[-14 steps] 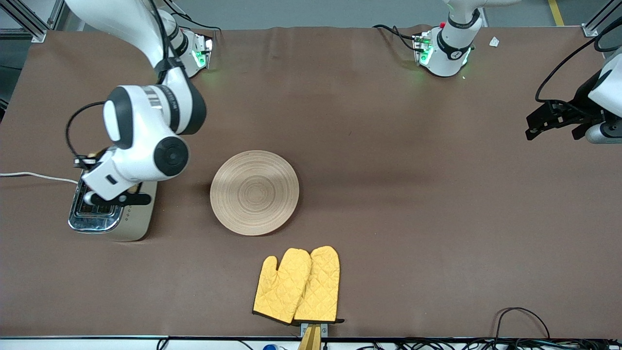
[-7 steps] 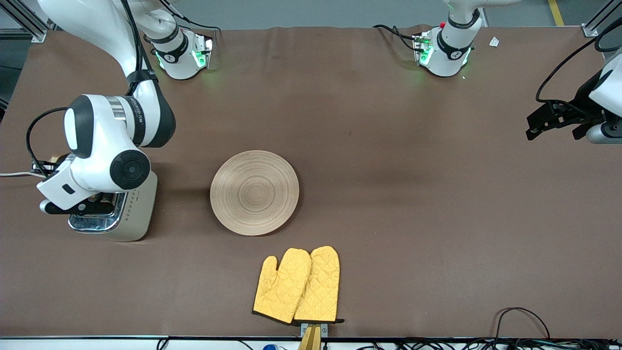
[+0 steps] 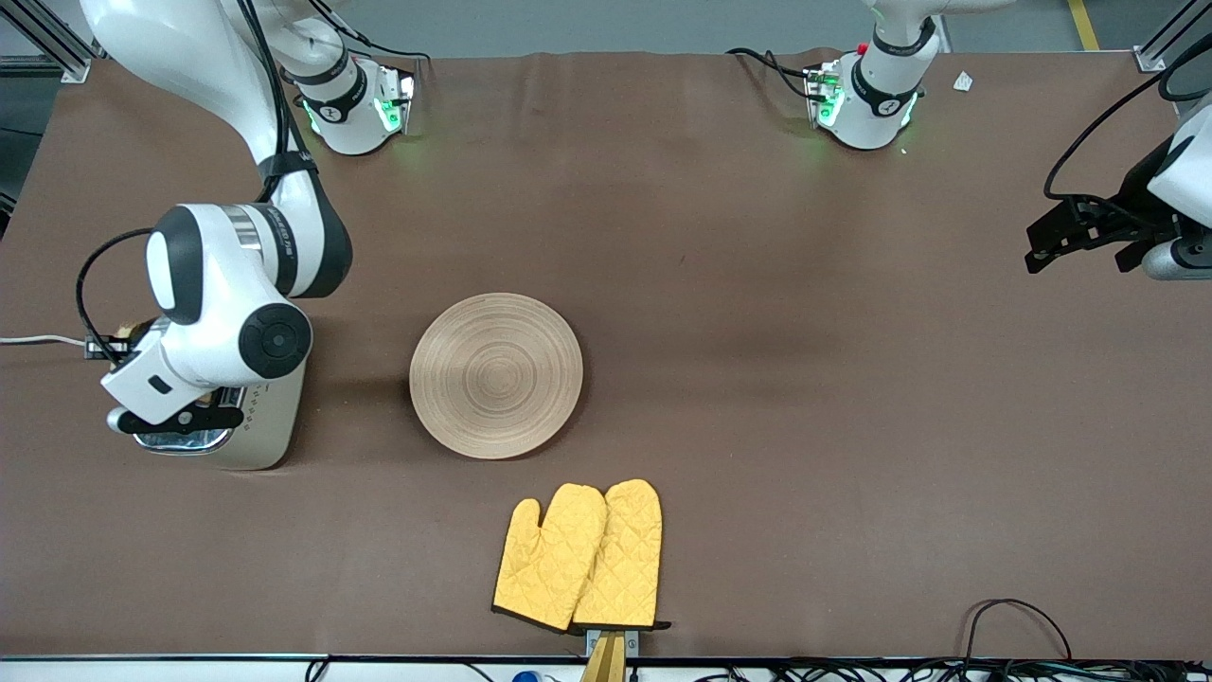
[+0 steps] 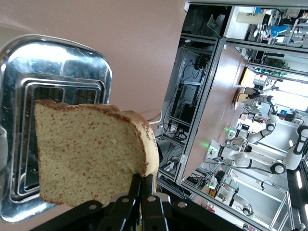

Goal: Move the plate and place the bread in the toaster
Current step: 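Lower the bread into a toaster slot with the right gripper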

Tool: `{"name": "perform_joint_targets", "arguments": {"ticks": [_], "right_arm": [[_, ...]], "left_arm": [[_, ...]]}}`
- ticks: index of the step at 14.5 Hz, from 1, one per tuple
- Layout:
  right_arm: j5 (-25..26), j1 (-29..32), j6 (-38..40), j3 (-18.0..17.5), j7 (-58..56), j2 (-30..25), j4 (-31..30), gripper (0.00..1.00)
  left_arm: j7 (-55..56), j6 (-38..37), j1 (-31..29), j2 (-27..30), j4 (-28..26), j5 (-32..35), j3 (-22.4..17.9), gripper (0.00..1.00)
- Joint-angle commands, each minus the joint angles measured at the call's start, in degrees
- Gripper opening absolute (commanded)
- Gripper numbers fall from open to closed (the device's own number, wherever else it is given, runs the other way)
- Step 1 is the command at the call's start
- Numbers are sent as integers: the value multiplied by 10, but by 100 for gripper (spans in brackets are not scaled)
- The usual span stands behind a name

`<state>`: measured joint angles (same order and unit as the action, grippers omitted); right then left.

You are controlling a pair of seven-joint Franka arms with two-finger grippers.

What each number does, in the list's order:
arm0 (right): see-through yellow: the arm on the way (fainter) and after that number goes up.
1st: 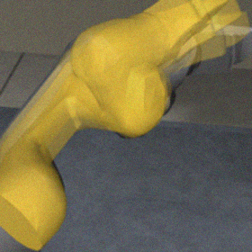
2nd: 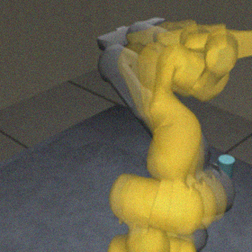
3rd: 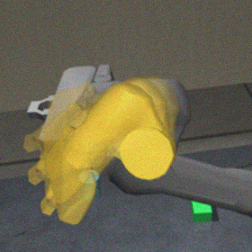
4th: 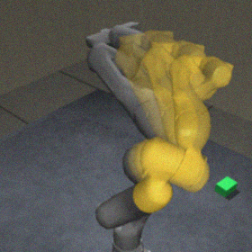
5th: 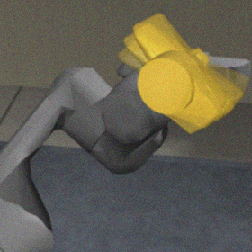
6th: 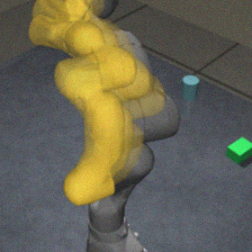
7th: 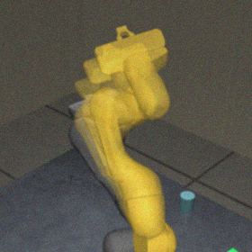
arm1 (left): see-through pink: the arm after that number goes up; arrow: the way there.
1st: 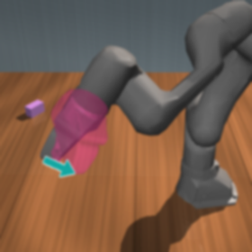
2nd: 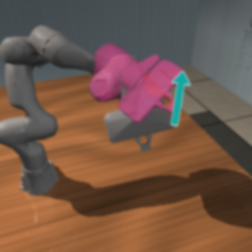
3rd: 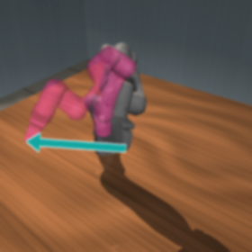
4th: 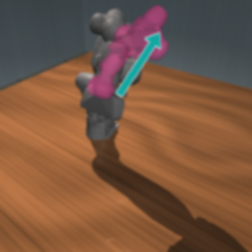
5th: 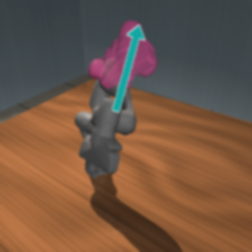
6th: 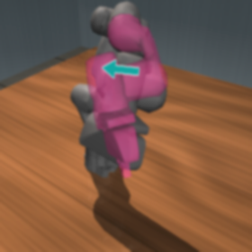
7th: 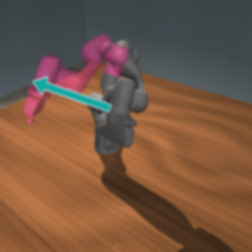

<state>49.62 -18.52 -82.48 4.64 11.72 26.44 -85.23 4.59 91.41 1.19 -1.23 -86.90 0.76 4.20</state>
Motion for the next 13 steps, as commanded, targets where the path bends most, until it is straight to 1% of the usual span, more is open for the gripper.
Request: {"name": "perform_joint_targets", "arguments": {"ticks": [1, 7, 8, 9, 10, 11, 12, 13], "right_arm": [[7, 16, -15, -7, 2, 8, -5, 0], [5, 33, -53, -7, 3, 29, -5, 0], [-11, 37, -53, -8, 5, 33, -5, 1], [-45, 45, -54, -8, 4, 33, -6, 3], [-75, 52, -54, -8, 4, 33, -6, 6], [-95, 57, -54, -8, 4, 33, -6, 12], [-110, 59, -53, -8, 4, 32, -4, 36], [-121, 57, -53, -8, 5, 32, 0, 77]], "left_arm": [[2, -11, -1, 3, 8, -3, 0, 100], [2, -11, -1, 3, 8, -3, 0, 100], [2, -11, -1, 3, 8, -3, 0, 100], [2, -11, -1, 3, 8, -3, 0, 100], [2, -11, -1, 3, 8, -3, 0, 100], [2, -11, -1, 3, 8, -3, 0, 100], [2, -11, -1, 3, 8, -3, 0, 100], [2, -11, -1, 3, 8, -3, 0, 100]]}}
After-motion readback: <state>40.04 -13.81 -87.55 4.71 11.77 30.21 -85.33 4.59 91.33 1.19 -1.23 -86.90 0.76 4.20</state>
